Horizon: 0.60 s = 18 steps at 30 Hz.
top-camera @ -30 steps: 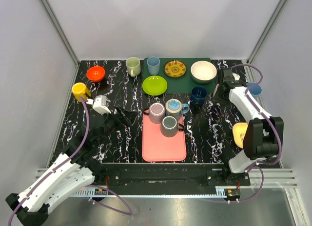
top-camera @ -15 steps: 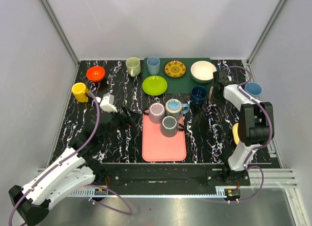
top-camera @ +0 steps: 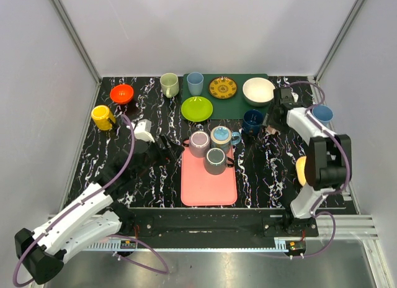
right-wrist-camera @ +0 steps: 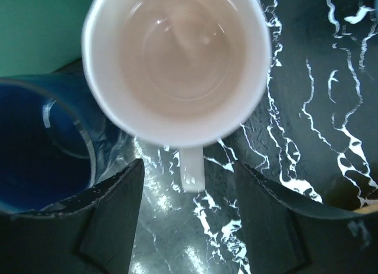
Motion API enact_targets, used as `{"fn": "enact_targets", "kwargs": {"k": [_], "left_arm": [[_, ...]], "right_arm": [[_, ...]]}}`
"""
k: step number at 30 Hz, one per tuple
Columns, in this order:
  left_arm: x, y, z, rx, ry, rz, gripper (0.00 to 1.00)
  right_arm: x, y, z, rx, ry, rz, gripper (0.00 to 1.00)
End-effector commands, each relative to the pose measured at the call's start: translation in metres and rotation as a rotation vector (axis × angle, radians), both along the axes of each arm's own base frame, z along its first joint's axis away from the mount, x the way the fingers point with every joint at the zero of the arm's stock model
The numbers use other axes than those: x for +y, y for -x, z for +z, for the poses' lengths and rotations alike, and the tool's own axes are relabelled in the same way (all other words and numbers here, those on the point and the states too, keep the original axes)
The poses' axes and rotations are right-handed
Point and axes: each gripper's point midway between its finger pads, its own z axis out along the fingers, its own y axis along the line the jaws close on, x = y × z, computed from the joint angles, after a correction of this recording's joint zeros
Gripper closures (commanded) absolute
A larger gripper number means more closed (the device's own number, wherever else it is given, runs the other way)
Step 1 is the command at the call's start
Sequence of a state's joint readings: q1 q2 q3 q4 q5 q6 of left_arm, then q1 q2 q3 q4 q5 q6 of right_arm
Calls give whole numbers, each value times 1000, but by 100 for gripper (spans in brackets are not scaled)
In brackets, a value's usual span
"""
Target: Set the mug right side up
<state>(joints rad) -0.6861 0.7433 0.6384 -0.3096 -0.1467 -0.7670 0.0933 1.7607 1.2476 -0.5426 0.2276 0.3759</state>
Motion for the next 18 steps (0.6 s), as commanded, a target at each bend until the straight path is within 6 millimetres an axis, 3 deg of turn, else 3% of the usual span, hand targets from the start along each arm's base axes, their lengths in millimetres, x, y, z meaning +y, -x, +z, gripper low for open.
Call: {"fn": "enact_targets", "kwargs": {"k": [1,2,3,5,6,9,13,18], "left_arm": [[-3,-4,6,-32,16,-11,12],[-3,-4,3,-29,10,-10,13],[-3,-4,2,-29,7,-10,13],[-2,-4,-5,-21,-12,-12,12],[-1,-4,-7,-15,-19,-12,13],[-1,-2,-13,2,-28,-19,13],[-1,1,-20,27,-19,-14,15],[-3,2,-26,50,-10,-14,17]], "right_arm": [[8,8,87,-220,-37,-35,32],[20,17,93,-237,-36,3,33],[49,26,119,-315,-62,91,33],[85,47,136,-380,-104,247,35],[119,62,135,-370,-185,377,36],[158,99,119,-311,-314,593,40],[181,142,88,-191,-308,762,42],[186,158,66,-131,-265,795,42]]}}
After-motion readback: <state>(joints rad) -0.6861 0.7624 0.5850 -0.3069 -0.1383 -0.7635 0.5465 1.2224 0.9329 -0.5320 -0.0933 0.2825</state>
